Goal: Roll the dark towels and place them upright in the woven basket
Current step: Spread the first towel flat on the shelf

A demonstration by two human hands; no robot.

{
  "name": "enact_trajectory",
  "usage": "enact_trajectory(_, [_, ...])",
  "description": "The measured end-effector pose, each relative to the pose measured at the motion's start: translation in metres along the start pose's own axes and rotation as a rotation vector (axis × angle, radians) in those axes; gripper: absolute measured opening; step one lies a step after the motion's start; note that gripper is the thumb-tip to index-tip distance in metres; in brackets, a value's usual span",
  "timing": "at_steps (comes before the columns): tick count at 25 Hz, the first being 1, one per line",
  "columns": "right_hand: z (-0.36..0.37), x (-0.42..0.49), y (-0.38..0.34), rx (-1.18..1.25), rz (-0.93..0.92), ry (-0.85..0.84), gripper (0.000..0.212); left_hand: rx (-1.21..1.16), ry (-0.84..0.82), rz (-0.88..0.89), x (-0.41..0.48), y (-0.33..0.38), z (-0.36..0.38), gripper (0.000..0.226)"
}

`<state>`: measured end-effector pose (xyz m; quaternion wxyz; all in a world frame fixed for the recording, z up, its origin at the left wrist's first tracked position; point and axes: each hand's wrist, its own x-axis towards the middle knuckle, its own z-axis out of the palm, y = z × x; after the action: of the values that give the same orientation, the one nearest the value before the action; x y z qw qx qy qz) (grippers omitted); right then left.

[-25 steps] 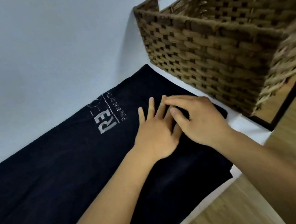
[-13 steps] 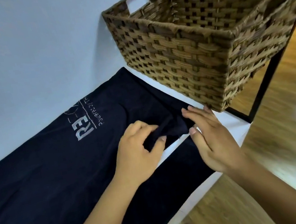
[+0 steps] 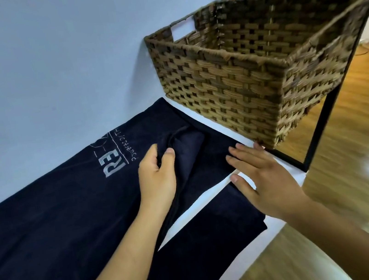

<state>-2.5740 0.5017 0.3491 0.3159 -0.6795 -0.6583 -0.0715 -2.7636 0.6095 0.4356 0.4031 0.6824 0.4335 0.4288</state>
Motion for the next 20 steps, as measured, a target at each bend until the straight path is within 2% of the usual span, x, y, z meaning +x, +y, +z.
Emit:
enact_trajectory(2, [-0.002, 0.001, -0.001, -0.021, -0.007, -0.019, 0.049, -0.022, 0.255, 0.123, 0.017, 0.029, -0.007, 0.025])
enact_trajectory(4, [-0.002, 0.0, 0.0, -0.044, -0.02, -0.038, 0.049, 0.027, 0.437, 0.376, 0.031, 0.055, -0.005, 0.018])
enact_trajectory(5, [-0.002, -0.001, 0.001, -0.053, -0.027, -0.041, 0.048, 0.116, 0.388, 0.498, 0.031, 0.059, 0.006, 0.011])
enact_trajectory(6, [-0.003, -0.004, 0.003, -0.061, -0.036, -0.039, 0.046, 0.278, 0.235, 0.585, 0.026, 0.053, 0.022, 0.008])
enact_trajectory(8, [-0.004, -0.012, 0.005, -0.088, -0.043, -0.031, 0.044, 0.653, -0.207, 0.604, 0.001, 0.02, 0.052, 0.02])
enact_trajectory(9, [-0.004, -0.015, 0.005, -0.1, -0.035, -0.033, 0.044, 0.754, -0.326, 0.571, -0.007, 0.005, 0.059, 0.022])
enact_trajectory(11, [-0.005, -0.018, 0.006, -0.098, -0.018, -0.028, 0.045, 0.717, -0.358, 0.493, -0.01, -0.012, 0.06, 0.023])
enact_trajectory(17, [-0.014, -0.024, 0.006, -0.027, 0.057, 0.005, 0.051, 0.576, -0.379, 0.446, -0.009, -0.012, 0.048, 0.03])
enact_trajectory(20, [-0.009, -0.028, 0.002, 0.008, 0.111, 0.025, 0.051, 0.661, -0.374, 0.404, -0.004, -0.006, 0.052, 0.035])
